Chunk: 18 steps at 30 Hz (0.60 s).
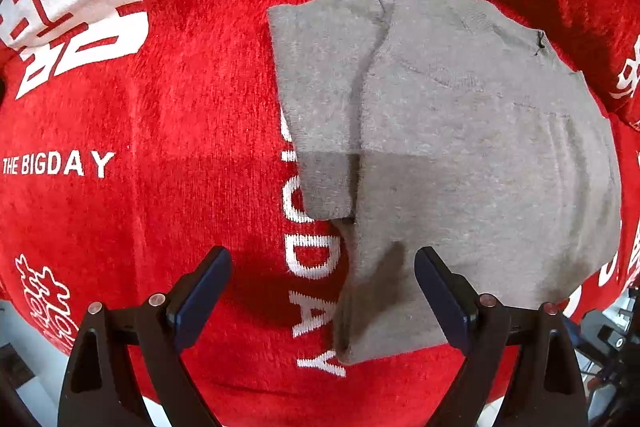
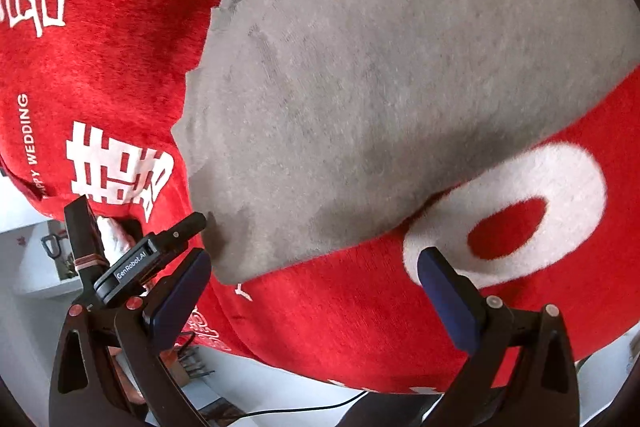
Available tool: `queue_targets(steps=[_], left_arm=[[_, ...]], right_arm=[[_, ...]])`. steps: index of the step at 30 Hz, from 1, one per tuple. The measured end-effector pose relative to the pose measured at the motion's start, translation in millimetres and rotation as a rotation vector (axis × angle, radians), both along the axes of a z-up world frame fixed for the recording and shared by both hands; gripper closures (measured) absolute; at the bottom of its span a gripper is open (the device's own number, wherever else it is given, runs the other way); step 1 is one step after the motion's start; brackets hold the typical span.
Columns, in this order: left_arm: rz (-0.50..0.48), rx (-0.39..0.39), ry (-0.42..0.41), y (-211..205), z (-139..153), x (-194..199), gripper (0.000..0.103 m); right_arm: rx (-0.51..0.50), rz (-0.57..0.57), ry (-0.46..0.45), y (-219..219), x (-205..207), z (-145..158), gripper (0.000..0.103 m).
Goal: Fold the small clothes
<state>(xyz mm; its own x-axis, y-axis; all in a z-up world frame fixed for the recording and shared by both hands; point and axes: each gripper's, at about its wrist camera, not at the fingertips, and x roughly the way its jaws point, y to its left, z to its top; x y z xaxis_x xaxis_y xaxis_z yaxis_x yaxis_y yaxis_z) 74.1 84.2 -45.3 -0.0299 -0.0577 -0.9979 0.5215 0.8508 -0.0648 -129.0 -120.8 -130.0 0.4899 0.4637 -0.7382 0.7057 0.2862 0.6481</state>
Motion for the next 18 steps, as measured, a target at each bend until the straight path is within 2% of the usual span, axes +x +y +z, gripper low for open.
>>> queue_targets(steps=[10, 14, 18], left_arm=[[-0.023, -0.021, 0.003, -4, -10, 9, 0.010], [0.020, -0.059, 0.054, 2, -17, 15, 0.010], [0.096, -0.109, 0.092, 17, -21, 29, 0.010]], right_arm=[[0.107, -0.070, -0.049, 16, 8, -12, 0.000], [0.191, -0.169, -0.080, 22, 12, -22, 0.001], [0.246, -0.213, -0.104, 31, 22, -31, 0.001]])
